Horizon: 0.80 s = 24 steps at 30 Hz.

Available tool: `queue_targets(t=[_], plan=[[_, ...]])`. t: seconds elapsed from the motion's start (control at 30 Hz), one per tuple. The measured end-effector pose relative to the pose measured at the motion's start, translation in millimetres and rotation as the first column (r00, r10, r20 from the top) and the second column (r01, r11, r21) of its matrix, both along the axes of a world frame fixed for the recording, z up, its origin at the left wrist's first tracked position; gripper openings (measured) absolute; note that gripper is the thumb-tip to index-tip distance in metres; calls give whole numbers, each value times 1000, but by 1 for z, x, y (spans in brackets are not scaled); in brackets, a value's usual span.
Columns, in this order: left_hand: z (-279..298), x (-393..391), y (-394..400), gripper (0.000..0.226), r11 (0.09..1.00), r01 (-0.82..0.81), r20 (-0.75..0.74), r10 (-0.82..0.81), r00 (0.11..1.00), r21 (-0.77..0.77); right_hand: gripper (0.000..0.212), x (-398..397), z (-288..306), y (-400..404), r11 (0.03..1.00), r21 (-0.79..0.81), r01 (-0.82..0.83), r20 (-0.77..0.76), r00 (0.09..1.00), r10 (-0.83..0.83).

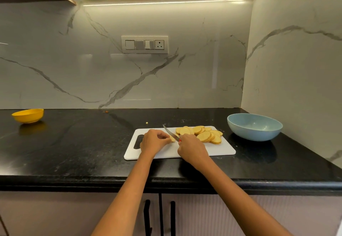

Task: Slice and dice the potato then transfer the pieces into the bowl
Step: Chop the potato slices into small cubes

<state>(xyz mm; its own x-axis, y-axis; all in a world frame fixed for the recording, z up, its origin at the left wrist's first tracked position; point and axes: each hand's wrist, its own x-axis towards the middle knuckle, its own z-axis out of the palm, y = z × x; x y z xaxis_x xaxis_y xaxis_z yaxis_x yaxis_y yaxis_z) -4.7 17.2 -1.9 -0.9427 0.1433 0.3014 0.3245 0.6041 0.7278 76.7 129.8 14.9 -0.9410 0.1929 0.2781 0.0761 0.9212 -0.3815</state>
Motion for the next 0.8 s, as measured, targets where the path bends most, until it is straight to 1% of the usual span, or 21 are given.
queue_targets(t=[0.1,0.2,0.3,0.4,0.47,0.57,0.7,0.8], plan=[[2,2,3,21,999,-50,9,50,999,14,19,-2,1,-1,1000,-20,6,14,1000,-5],[2,0,4,15,998,-56,8,56,998,5,21,-4,-1,0,996,-83,36,14,999,-35],[2,-2,5,12,1000,-14,18,14,1000,-11,22,-6,-4,2,988,-141,62,-6,998,-63],[2,-3,6,9,997,75,22,-75,997,-32,21,-7,-4,2,983,-166,76,-11,997,-79],[1,-3,6,7,994,103,13,-103,995,-22,20,-7,-3,2,981,-179,77,-13,997,-80],[1,-4,4,8,997,78,2,-78,997,26,20,-6,-2,2,980,-185,79,-11,997,-82],[2,-5,-3,12,994,65,-8,-65,998,89,21,-5,-2,-2,988,-139,65,8,998,-65],[1,-5,-4,13,997,56,-23,-54,998,54,21,-4,-1,-7,992,-114,44,34,999,-40]])
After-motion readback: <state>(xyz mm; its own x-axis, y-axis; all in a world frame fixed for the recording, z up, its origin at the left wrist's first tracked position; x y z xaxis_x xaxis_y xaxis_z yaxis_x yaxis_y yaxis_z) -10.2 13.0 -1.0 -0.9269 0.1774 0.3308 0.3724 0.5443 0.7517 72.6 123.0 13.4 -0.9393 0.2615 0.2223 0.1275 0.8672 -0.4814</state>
